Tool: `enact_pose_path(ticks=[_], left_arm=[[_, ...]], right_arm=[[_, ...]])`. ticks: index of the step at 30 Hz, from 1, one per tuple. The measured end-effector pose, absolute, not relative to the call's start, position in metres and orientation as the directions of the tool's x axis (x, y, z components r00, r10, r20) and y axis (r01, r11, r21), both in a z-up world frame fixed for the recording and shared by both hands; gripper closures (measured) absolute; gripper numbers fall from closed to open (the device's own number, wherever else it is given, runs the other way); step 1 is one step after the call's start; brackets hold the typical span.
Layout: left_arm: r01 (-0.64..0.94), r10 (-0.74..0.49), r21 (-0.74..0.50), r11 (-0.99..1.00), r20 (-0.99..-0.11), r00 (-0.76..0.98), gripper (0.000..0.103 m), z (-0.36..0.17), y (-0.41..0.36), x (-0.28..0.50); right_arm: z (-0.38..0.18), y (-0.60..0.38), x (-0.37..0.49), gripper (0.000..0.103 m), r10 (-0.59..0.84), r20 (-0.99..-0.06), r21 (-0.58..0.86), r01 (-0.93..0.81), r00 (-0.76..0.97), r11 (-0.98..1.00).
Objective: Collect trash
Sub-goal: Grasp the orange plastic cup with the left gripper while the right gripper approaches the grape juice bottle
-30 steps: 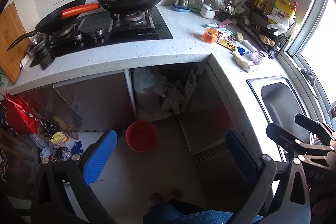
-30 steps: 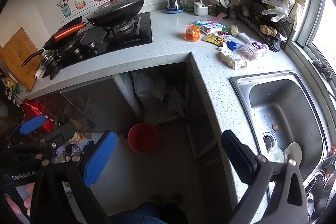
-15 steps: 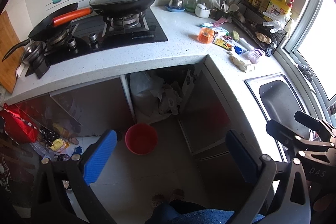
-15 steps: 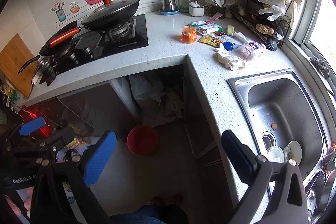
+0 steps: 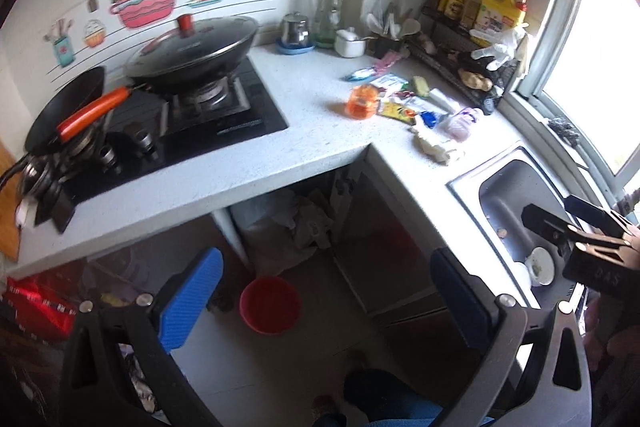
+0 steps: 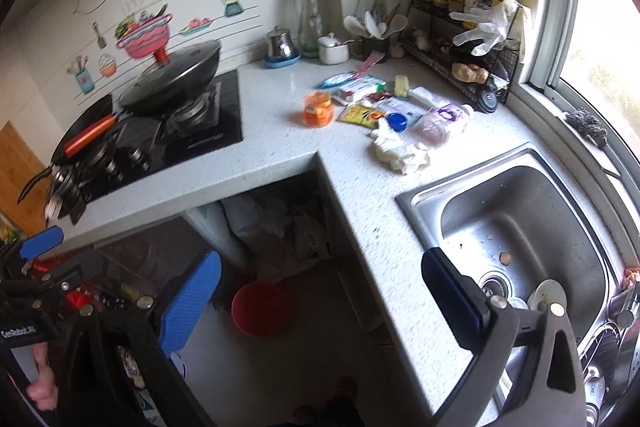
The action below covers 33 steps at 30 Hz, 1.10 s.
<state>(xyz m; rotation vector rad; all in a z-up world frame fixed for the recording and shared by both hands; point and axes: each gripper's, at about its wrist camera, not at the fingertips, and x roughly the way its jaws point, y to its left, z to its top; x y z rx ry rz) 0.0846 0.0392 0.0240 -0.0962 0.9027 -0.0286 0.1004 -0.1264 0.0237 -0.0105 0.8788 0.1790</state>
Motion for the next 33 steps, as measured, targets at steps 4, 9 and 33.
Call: enact_pose_path(ticks=[4, 9, 33], left_arm=[[0.009, -0.058, -0.068, 0.998, -0.766, 0.640, 0.000, 0.031, 0.033, 0.129], [0.015, -0.022, -0.016, 1.000, -0.756, 0.654, 0.000, 0.031, 0.015, 0.202], [0.263, -0.149, -0.061, 0.963, -0.934, 0.326, 0.001, -0.092, -0.064, 0.492]], right_arm=[[0.030, -0.144, 0.137, 0.003, 0.124, -0.750, 0.049, -0.132, 0.650, 0.990], [0.030, -0.173, 0.198, 0.003, 0.101, -0.730, 0.044, -0.101, 0.676, 0.994], [-0.068, -0.298, 0.425, 0.002, -0.011, -0.906, 0.059, 0.153, 0.423, 0.986]])
